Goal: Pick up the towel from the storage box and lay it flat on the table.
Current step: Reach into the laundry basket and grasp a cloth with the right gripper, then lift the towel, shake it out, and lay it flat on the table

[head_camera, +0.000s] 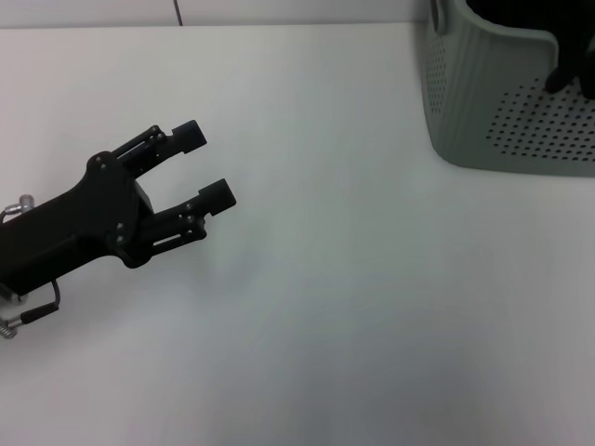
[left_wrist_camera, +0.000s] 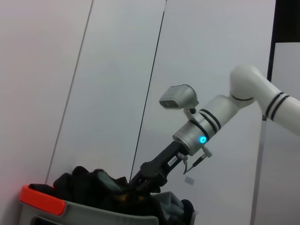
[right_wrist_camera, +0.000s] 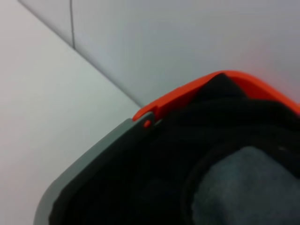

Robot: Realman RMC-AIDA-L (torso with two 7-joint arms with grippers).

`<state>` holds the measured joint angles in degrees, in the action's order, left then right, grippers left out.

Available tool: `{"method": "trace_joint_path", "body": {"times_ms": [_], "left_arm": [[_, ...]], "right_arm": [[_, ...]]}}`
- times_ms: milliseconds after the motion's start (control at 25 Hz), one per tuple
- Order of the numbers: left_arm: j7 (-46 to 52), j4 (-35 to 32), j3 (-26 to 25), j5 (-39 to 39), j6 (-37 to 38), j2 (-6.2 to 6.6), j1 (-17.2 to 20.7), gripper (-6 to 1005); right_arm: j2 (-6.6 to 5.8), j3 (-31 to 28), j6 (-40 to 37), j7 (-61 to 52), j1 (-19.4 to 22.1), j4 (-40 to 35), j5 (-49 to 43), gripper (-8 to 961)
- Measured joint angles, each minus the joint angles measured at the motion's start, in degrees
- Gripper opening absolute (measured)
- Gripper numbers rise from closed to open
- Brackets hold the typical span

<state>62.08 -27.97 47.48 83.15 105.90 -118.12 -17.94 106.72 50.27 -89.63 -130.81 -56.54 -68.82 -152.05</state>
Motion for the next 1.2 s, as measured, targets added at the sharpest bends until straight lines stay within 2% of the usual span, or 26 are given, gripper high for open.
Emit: {"method": "trace_joint_path", "body": {"times_ms": [160, 240, 280, 320, 360, 440, 480, 520, 680, 720, 840, 960, 1200], "left_arm": [[-0.31, 0.09, -0.02, 0.0, 0.0, 0.0, -0.03, 838], [-0.52, 0.12, -0.03, 0.0, 0.01, 0.0, -0.06, 837], [-0.64, 0.16, -0.03, -0.01, 0.01, 0.0, -0.05, 837], [-0.79, 0.2, -0.02, -0.02, 0.01, 0.0, -0.05, 837], [-1.01, 0.34, -0.04, -0.06, 0.01, 0.0, -0.01, 837], [-1.35, 0.57, -0.03, -0.25, 0.01, -0.04, 0.06, 836], [-1.48, 0.63, -0.04, -0.38, 0.03, -0.07, 0.09, 836], [-1.61, 0.65, -0.05, -0.52, 0.08, -0.07, 0.14, 836], [-1.62, 0.56, -0.13, -1.55, 1.03, 0.22, 0.04, 835], [-1.48, 0.38, -0.17, -2.29, 1.54, 0.4, -0.1, 835], [-1.31, 0.15, -0.2, -4.38, 3.38, 1.06, -0.48, 835], [-0.85, 0.13, -0.22, -7.58, 5.72, 1.97, -0.8, 835], [2.51, -0.38, -0.33, -14.6, 8.65, 4.61, -1.02, 834]], "right_arm": [[1.96, -0.69, 0.44, -0.31, 3.45, -7.75, 0.19, 427], [2.82, -1.81, 0.68, -0.44, 4.76, -11.14, 1.05, 347], [2.82, -1.81, 0.68, -0.44, 4.76, -11.14, 1.05, 307], [3.85, -5.33, 1.22, -0.11, 7.22, -16.21, 5.64, 267], [3.88, -5.84, 1.27, -0.03, 7.51, -16.69, 6.17, 227], [3.67, -9.62, 1.49, 0.96, 9.54, -19.32, 13.86, 93], [2.98, -11.77, 1.52, 1.76, 10.91, -19.91, 19.69, 26], [2.26, -12.98, 1.5, 2.37, 11.74, -19.79, 24.17, 24], [-3.01, -15.93, 0.84, 5.03, 15.25, -15.29, 46.61, 14], [-4.67, -15.84, 0.07, 6.07, 15.75, -12.8, 52.72, 11], [-7.99, -15.54, -3.79, 9.62, 15.71, -6.54, 65.8, 12], [-9.38, -15.68, -8.9, 11.81, 13.72, -2.42, 72.35, 12], [-9.99, -13.07, -14.94, 12.09, 8.57, -1.07, 71.54, 14]]}}
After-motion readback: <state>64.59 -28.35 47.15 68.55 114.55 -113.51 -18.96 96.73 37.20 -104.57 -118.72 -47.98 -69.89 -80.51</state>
